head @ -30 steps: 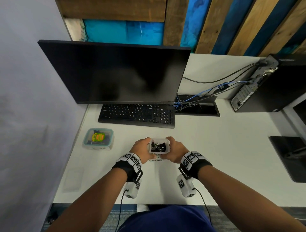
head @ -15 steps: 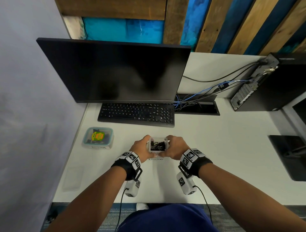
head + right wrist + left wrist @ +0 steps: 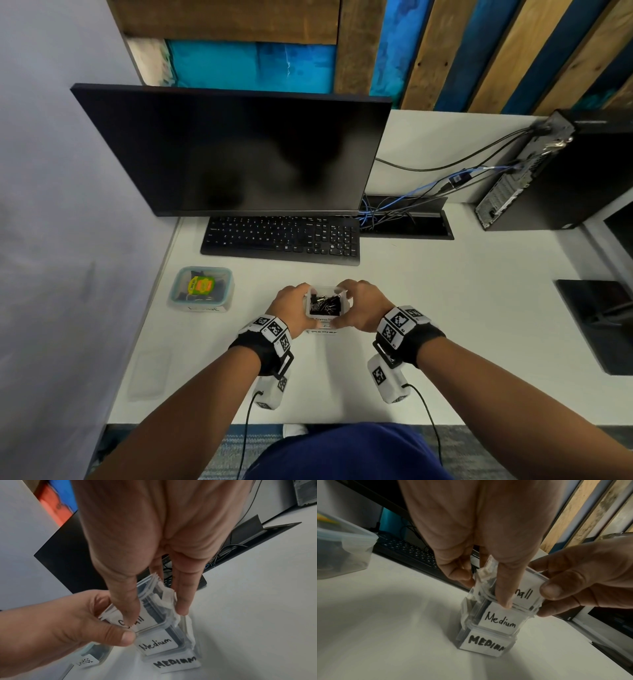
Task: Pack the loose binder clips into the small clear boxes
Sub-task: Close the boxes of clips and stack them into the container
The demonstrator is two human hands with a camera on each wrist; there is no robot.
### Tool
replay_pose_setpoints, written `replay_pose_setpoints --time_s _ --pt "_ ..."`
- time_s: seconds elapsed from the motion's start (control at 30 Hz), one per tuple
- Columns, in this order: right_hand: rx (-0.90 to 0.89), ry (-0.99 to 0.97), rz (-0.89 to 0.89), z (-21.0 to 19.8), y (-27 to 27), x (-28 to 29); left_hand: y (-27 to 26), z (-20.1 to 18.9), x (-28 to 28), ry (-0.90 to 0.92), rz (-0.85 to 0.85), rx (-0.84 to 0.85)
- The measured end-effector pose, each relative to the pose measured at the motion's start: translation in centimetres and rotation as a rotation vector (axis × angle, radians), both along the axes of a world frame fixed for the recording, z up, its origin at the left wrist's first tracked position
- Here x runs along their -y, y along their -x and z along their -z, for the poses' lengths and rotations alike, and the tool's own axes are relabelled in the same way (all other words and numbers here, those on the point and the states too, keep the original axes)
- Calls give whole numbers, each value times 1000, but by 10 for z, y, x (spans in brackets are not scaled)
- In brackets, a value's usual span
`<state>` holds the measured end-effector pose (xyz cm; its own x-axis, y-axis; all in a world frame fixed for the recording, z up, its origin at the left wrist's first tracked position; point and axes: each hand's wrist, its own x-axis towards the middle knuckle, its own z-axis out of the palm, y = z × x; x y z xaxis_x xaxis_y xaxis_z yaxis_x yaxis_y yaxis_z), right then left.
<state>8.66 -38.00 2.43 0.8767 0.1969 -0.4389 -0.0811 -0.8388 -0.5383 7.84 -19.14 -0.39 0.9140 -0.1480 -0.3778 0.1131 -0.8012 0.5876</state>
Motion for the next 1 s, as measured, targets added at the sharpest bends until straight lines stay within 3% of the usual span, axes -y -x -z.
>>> replay_pose_setpoints --time_s 0.27,1.0 --pt "64 20 -51 -3 1 -1 1 -3 -1 -67 -48 11" --pt "3 66 -8 -11 -2 1 2 -16 -2 -39 -111 -63"
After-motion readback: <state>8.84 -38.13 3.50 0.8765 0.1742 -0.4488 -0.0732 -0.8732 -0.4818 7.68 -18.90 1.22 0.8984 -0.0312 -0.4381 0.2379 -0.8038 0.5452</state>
